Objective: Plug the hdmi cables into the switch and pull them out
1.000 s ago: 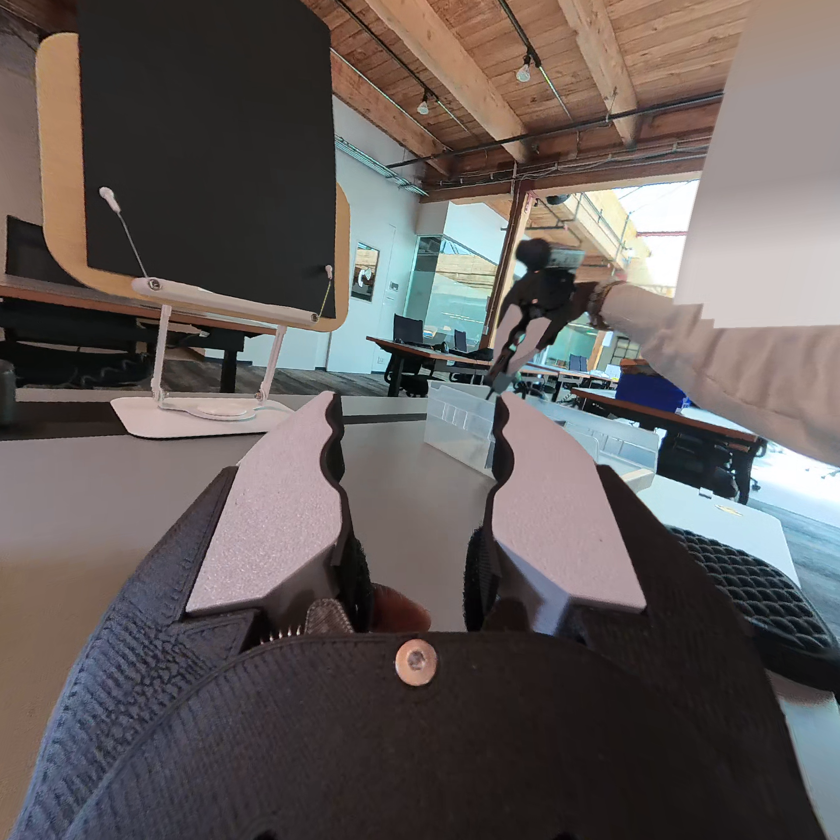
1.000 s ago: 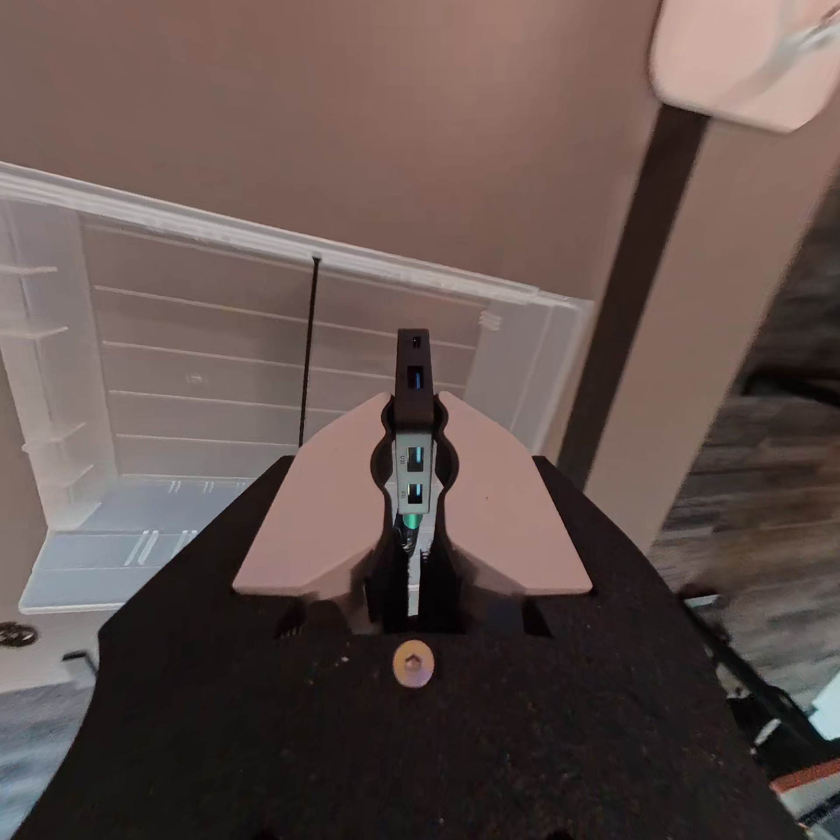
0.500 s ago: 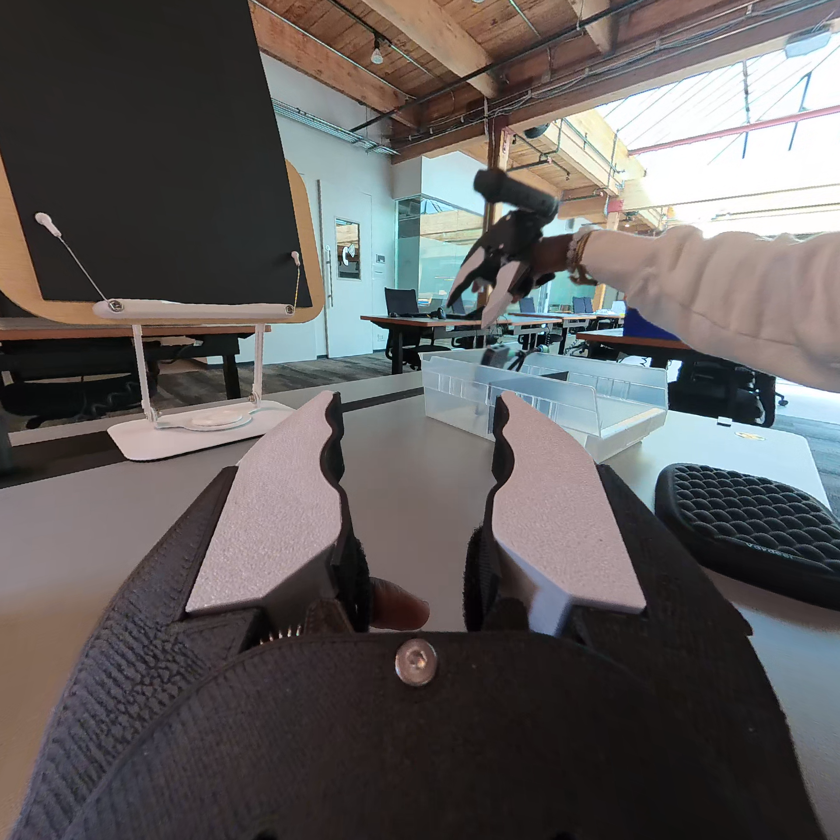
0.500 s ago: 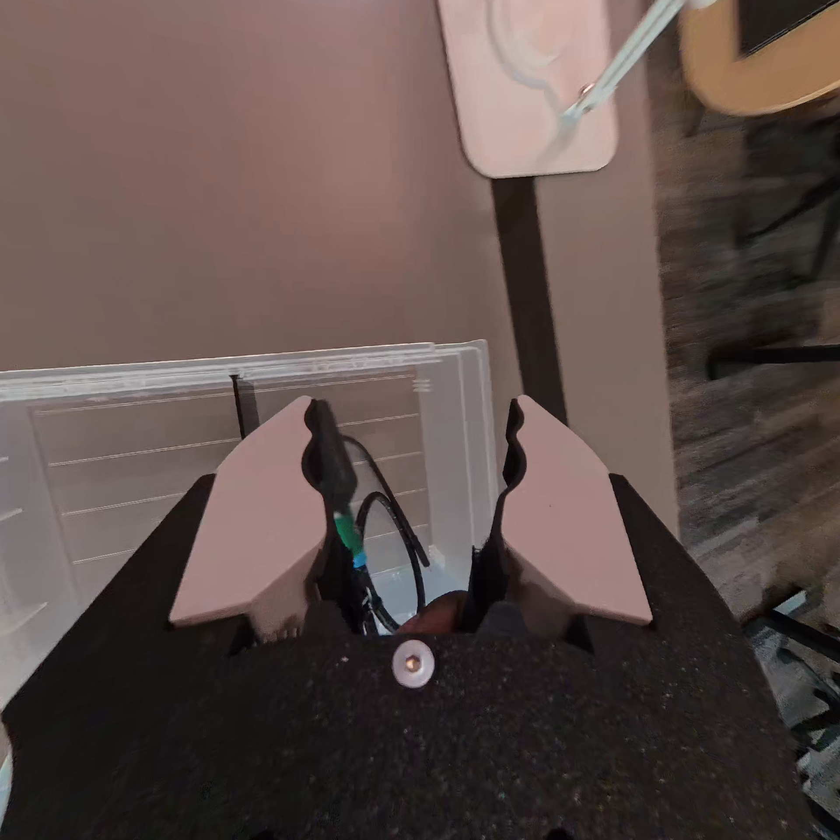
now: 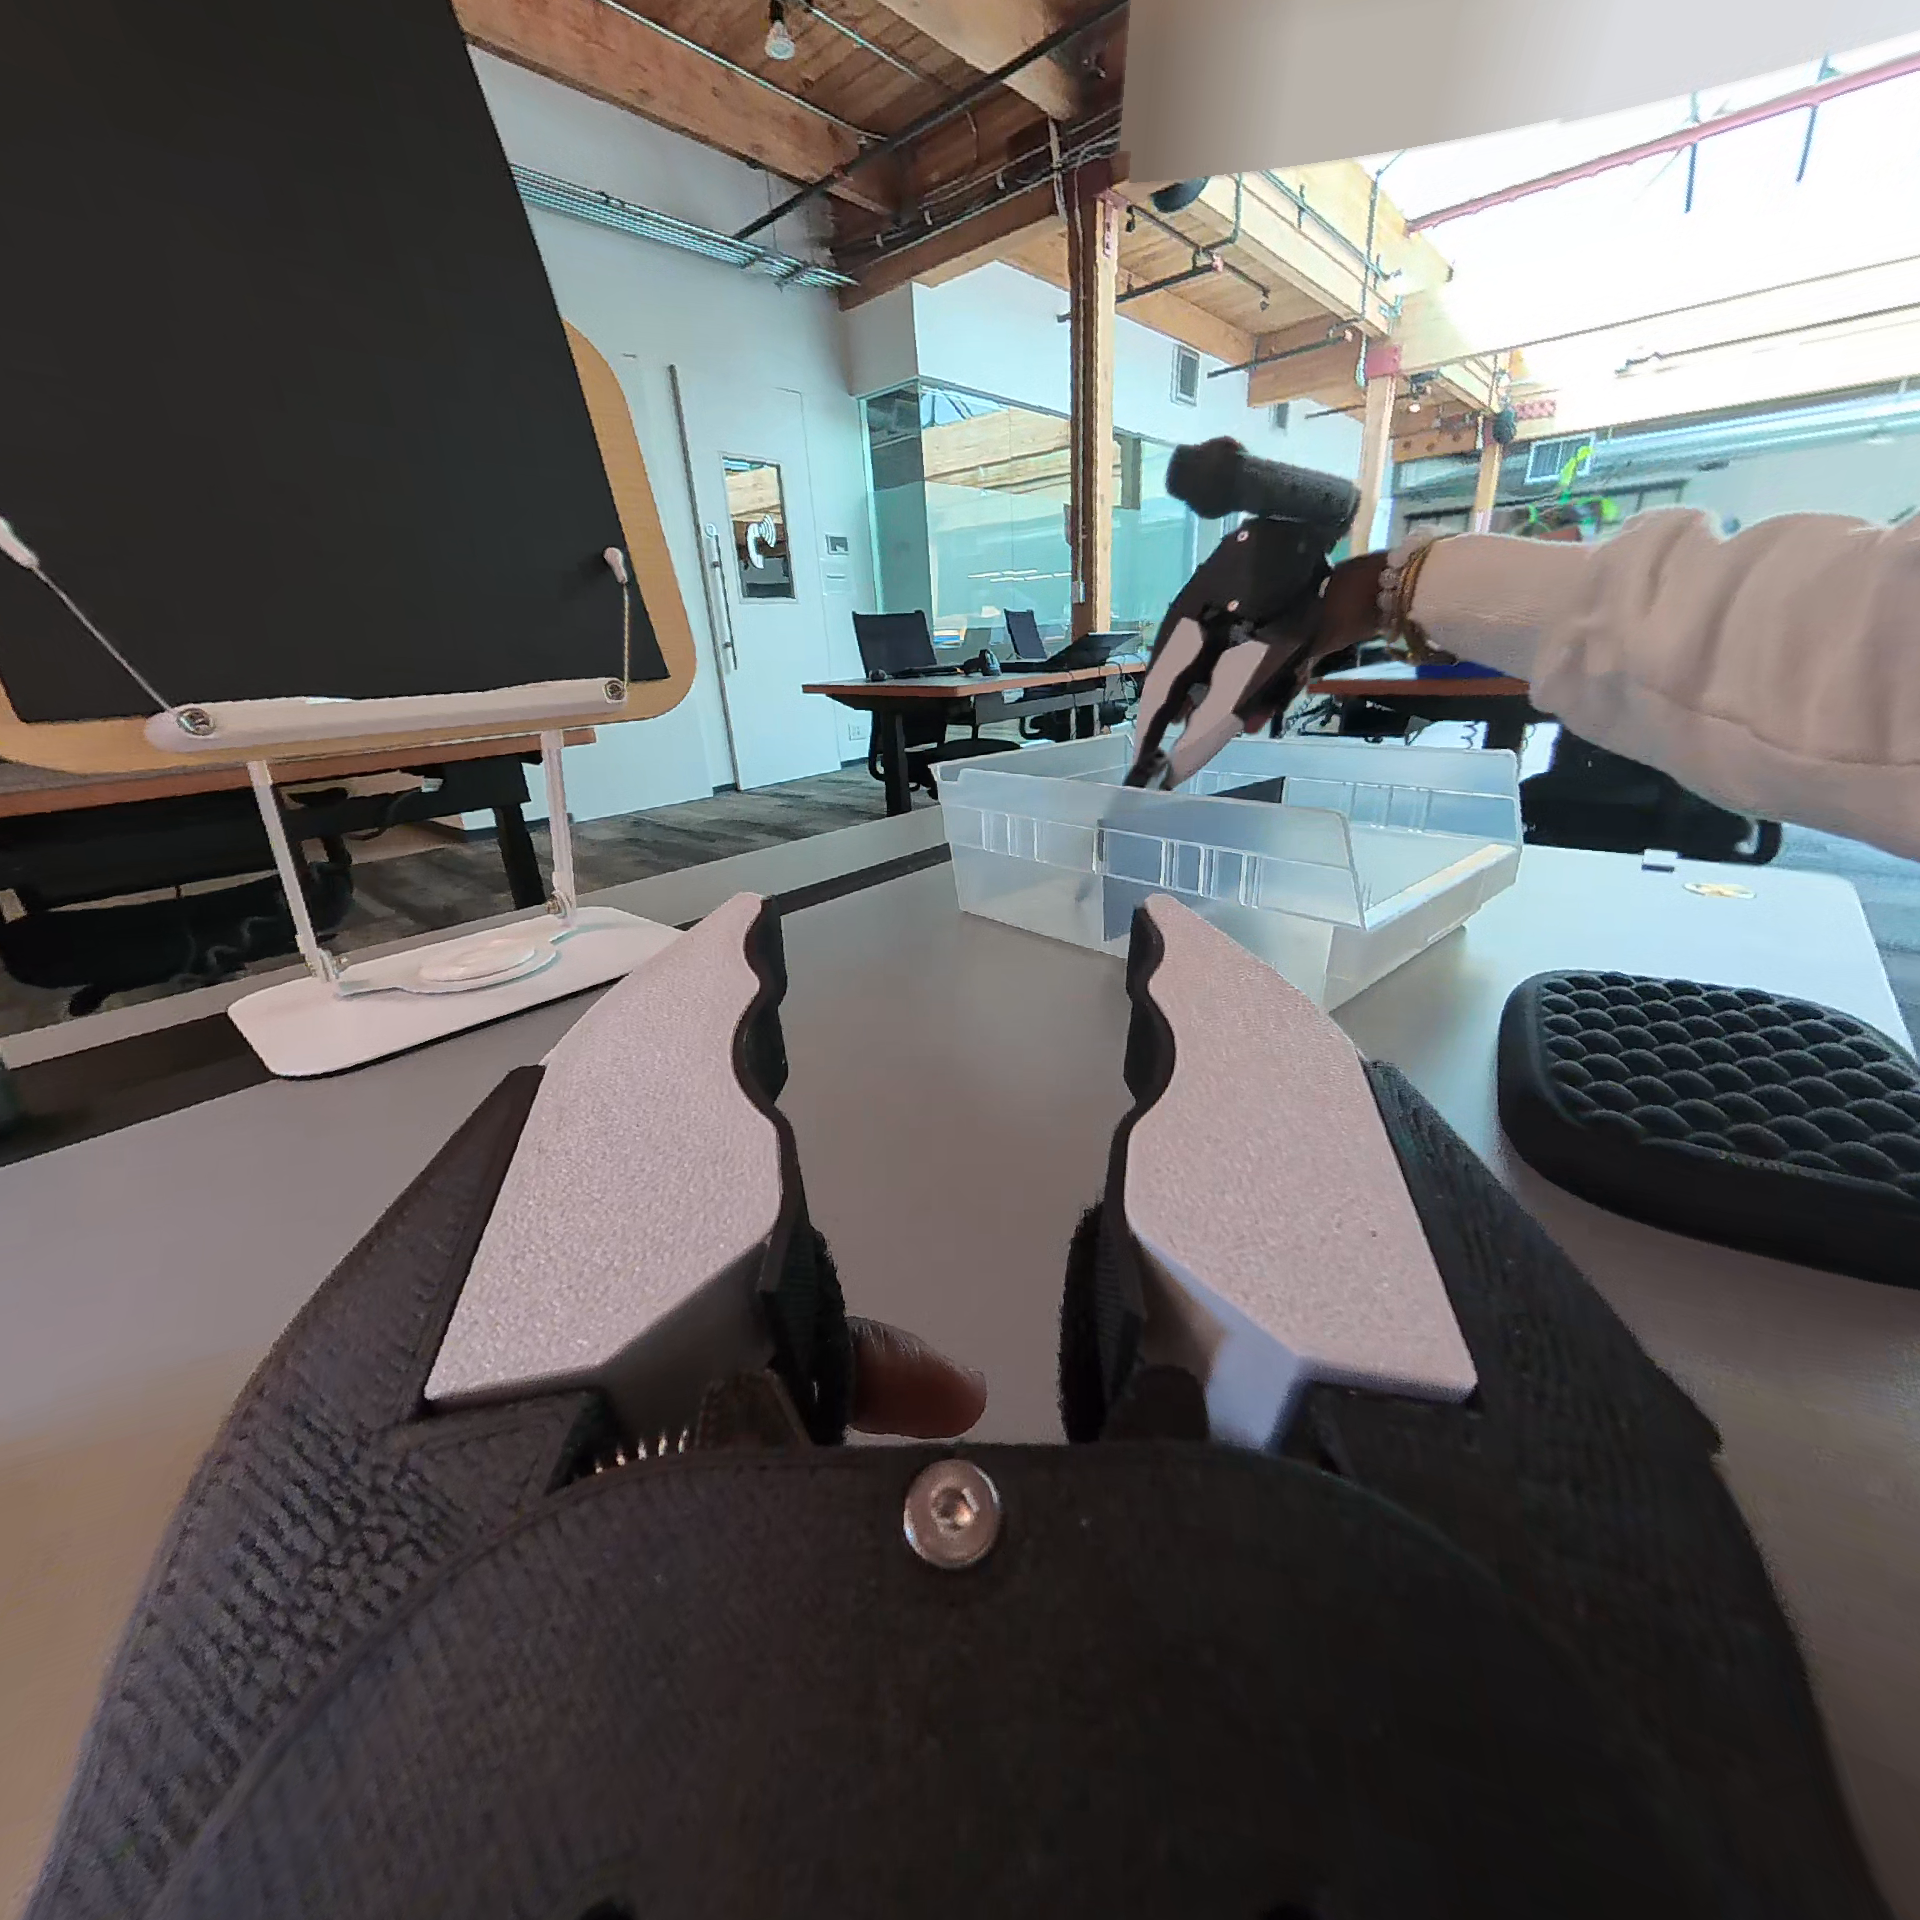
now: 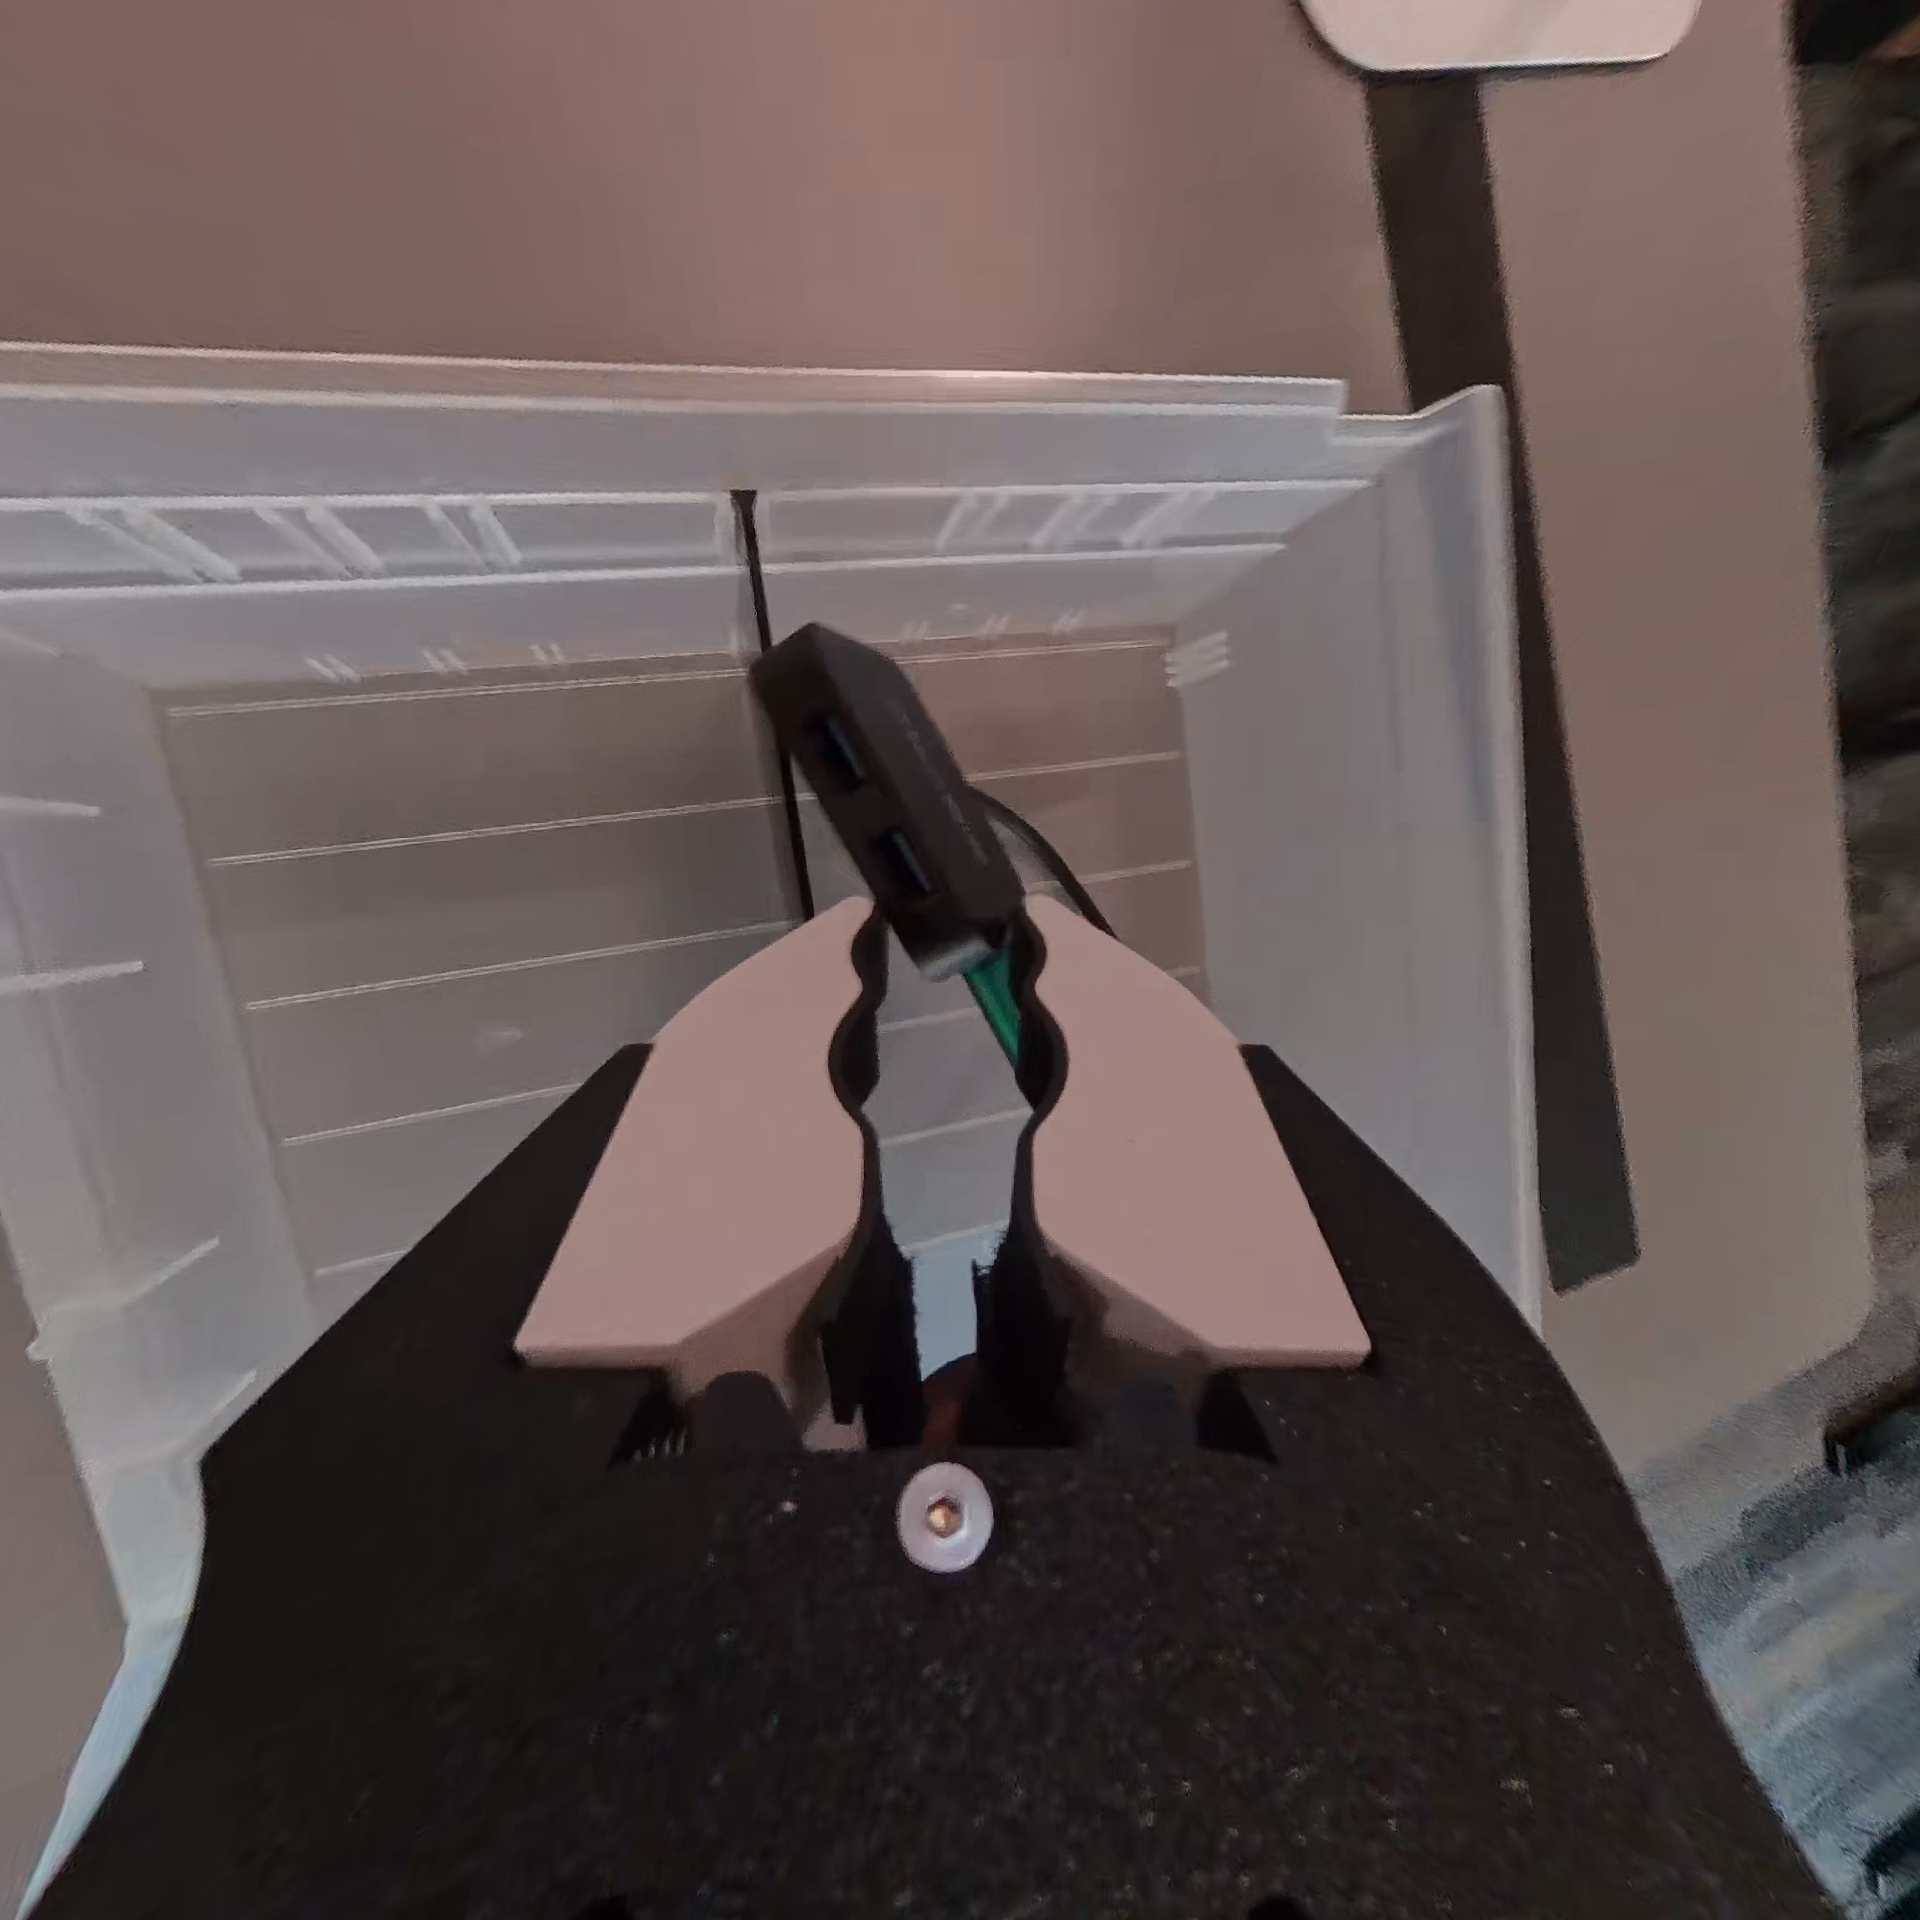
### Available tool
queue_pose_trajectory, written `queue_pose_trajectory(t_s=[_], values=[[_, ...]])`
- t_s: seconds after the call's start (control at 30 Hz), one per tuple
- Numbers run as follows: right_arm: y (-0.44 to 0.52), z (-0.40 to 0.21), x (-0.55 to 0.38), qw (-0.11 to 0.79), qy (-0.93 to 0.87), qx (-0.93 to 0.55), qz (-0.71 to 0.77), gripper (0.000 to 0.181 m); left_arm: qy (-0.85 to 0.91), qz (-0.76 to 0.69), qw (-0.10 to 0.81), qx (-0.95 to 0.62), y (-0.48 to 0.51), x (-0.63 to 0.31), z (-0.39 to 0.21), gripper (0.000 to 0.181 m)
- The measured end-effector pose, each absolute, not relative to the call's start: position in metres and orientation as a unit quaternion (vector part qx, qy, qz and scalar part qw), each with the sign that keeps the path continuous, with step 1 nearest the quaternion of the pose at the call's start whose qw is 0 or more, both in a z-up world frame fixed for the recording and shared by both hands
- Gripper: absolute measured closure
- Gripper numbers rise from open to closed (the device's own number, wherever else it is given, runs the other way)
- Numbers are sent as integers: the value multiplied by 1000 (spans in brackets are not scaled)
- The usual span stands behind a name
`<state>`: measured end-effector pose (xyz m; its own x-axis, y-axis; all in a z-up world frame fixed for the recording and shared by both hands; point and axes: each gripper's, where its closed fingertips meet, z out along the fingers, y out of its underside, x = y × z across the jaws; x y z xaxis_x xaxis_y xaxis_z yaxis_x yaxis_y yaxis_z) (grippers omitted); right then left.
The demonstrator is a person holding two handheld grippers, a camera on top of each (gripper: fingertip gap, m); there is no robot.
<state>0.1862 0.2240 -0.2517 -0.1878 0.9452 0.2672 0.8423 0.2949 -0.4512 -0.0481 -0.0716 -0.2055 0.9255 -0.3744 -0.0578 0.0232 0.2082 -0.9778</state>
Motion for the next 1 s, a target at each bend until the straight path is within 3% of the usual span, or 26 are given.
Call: queue_pose_trajectory(t_s=[0.17, 0.4, 0.57, 0.67, 0.77, 0.9, 1.0], values=[[223, -262, 176, 175, -749, -623, 141, 160, 143, -128, 766, -614, -72, -48, -205, 118], [221, -280, 178, -47, -696, -703, 137, 157, 157, -124, 760, -618, -72, -44, -207, 118], [215, -285, 172, -145, -663, -722, 139, 146, 170, -115, 761, -616, -74, -40, -207, 118], [224, -274, 163, -52, -676, -725, 125, 131, 168, -115, 763, -614, -74, -41, -206, 118], [240, -233, 141, 176, -659, -720, 130, 112, 163, -122, 762, -615, -74, -42, -206, 118], [211, -134, 120, 490, -532, -660, 203, 89, 157, -124, 762, -616, -73, -44, -205, 118], [138, -107, 111, 570, -476, -605, 285, 78, 151, -130, 760, -619, -74, -44, -204, 118]])
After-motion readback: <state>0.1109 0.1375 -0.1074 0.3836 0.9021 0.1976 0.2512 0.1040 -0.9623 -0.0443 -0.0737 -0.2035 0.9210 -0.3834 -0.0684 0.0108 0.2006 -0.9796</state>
